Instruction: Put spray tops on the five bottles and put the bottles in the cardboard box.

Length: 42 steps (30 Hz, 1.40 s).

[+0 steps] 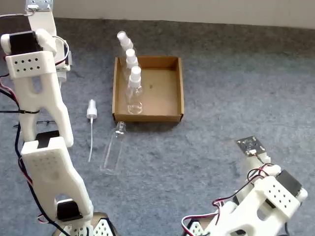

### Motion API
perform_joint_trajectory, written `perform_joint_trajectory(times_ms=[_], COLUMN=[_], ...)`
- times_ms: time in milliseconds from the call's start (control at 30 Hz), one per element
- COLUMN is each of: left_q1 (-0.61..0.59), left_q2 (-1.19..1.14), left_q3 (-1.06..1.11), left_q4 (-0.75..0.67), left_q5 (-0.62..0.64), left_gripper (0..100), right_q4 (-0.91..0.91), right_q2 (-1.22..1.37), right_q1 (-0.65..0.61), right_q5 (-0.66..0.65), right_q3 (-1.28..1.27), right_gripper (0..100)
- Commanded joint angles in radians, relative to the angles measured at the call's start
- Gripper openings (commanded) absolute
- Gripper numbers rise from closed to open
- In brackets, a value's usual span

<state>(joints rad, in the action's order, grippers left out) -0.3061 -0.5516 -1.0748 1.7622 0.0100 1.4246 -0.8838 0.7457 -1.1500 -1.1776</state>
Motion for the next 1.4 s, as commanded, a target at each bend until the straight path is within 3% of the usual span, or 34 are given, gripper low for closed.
perform_joint_trajectory(times_ms=[0, 267, 433, 600, 700, 900, 1167, 1367], left_q1=[-0.010, -0.010, -0.010, -0.010, -0.010, -0.005, -0.004, -0.004], left_q2=[0.067, 0.067, 0.067, 0.067, 0.067, 0.067, 0.065, 0.065], left_q3=[-0.002, -0.002, -0.002, -0.002, -0.002, -0.001, 0.001, 0.001], left_q4=[-0.003, -0.003, -0.003, -0.003, -0.003, -0.017, -0.018, -0.017], left_q5=[-0.009, -0.009, -0.009, -0.009, -0.009, -0.006, -0.005, -0.005], left_gripper=[9, 9, 9, 9, 9, 9, 9, 9], right_q4=[0.008, -0.004, -0.127, -0.240, -0.191, 0.249, 0.297, 0.208], right_q2=[0.005, 0.008, 0.028, 0.289, 0.476, 0.527, 0.305, 0.288], right_q1=[0.005, -0.157, -0.231, -0.243, -0.242, -0.251, -0.111, -0.051], right_q5=[0.072, 0.322, 0.483, 0.562, 0.588, 0.388, 0.094, -0.003], right_q3=[0.065, 0.237, 0.297, 0.444, 0.610, 0.862, 0.619, 0.398], right_gripper=[6.0, 6.0, 6.0, 6.0, 6.0, 11.5, 23.8, 25.0])
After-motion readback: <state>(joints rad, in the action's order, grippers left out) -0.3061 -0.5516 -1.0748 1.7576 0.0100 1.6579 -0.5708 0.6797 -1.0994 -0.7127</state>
